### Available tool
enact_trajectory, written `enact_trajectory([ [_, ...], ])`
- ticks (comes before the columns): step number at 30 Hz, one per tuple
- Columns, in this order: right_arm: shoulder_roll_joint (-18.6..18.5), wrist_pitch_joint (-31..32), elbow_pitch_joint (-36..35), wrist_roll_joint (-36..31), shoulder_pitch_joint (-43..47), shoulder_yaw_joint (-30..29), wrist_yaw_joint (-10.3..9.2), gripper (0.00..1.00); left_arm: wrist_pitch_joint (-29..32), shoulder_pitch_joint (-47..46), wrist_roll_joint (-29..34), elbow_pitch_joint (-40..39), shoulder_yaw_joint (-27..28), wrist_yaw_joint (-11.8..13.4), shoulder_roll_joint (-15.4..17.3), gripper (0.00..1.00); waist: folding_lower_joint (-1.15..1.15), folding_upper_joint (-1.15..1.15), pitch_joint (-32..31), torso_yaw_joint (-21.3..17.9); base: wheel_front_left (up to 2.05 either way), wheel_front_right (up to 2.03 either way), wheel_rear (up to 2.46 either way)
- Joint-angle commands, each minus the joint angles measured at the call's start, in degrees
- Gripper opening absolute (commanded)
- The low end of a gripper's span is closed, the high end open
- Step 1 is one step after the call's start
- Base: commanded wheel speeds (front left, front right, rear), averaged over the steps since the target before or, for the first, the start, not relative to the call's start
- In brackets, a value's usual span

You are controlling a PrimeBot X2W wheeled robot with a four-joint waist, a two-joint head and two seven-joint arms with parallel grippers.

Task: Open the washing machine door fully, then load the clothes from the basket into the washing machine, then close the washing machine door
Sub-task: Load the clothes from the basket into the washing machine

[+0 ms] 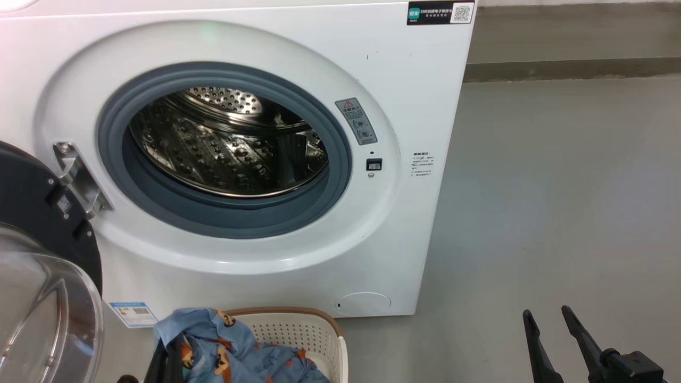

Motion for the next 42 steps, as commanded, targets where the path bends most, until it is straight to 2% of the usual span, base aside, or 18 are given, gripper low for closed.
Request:
enact_trajectory([
  [1, -1.0, -0.3, -1.0, -0.5, -0.9, 1.4, 0.09, 1.0, -0.7, -0.6, 0.3, -2.2, 1.4, 0.6, 0.0, 0.0, 0.0, 0.0, -0.2, 0.1, 0.0, 0.0, 0.0],
  [27, -1.2, -0.3, -1.4, -0.4, -1.2, 2.3, 0.09, 1.0, -0.7, -1.6, -0.7, -3.8, 0.1, 1.5, 0.0, 0.0, 0.0, 0.0, 1.3, -1.8, 0.0, 0.0, 0.0],
  [35, -0.9, -0.3, -1.8, -0.2, -2.3, 3.2, 0.09, 1.0, -0.7, -6.3, -1.1, -2.2, 2.3, 2.2, 0.0, 0.0, 0.0, 0.0, 3.0, -5.0, 0.0, 0.0, 0.0],
  [42, -0.6, -0.3, -2.2, 0.0, -3.1, 3.3, 0.09, 1.0, -0.7, -14.6, -0.4, 0.9, 5.5, 2.5, 0.3, 0.0, 0.0, 0.0, 6.4, -8.2, 0.0, 0.0, 0.0],
])
